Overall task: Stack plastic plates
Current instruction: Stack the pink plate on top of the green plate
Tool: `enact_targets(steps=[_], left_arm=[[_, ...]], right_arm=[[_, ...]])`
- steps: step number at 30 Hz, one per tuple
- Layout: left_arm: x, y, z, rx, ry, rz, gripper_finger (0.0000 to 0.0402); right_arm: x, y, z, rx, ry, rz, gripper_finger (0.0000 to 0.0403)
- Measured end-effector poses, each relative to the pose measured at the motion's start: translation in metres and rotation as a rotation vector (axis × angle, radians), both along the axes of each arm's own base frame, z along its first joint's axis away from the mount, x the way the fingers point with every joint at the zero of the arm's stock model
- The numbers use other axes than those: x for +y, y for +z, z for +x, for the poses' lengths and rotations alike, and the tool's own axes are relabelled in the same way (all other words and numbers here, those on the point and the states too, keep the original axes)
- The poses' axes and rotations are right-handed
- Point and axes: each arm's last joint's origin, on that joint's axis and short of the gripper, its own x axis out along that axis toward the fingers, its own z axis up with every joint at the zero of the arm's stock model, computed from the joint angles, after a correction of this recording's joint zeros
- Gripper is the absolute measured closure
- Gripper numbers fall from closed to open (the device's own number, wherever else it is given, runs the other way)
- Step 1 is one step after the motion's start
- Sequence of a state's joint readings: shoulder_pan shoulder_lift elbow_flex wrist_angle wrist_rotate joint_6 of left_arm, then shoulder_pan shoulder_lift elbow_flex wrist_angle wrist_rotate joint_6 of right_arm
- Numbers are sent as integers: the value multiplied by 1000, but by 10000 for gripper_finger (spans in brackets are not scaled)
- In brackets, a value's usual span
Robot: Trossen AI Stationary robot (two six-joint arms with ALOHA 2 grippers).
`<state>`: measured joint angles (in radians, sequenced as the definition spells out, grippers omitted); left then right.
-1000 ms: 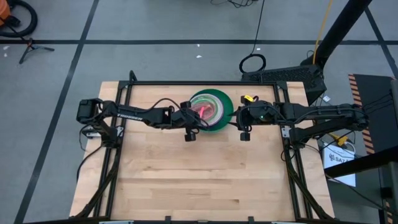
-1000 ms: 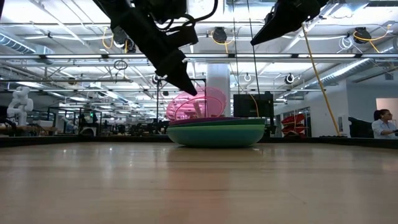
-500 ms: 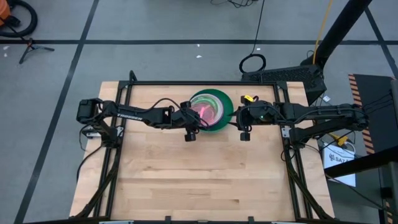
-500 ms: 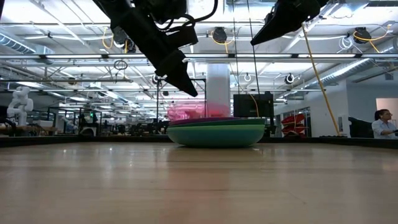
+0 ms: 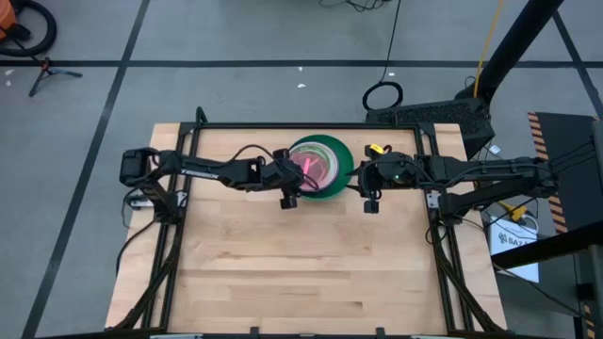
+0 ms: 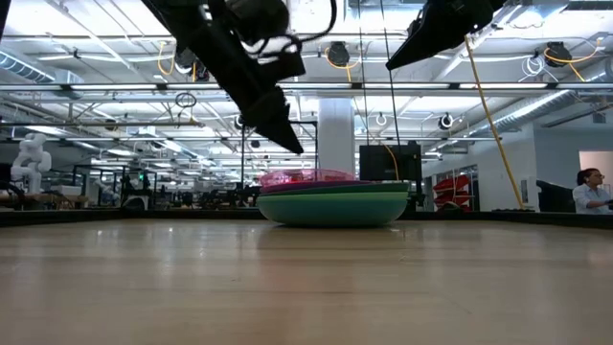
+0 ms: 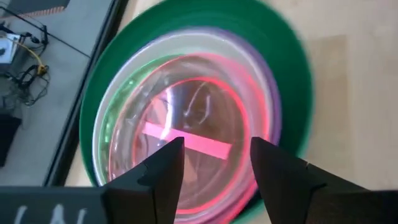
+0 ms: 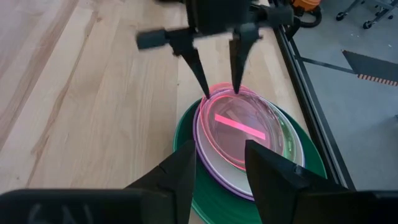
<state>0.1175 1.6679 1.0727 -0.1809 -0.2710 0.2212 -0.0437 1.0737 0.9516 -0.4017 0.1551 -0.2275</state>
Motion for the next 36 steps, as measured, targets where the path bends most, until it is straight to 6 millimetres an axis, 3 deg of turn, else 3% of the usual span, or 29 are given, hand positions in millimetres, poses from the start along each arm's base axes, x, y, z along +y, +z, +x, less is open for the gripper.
enact_targets(steps=[6, 20, 36], left_arm=[[7, -19, 1, 91, -69, -46, 211], [16, -17, 0, 97, 47, 68, 211], [-25, 31, -16, -22, -57, 75, 211]], right_arm=[[0, 0, 0, -4, -7, 12, 273], [0, 1, 0, -11, -8, 14, 273], [0, -3, 4, 7, 10, -10, 273]])
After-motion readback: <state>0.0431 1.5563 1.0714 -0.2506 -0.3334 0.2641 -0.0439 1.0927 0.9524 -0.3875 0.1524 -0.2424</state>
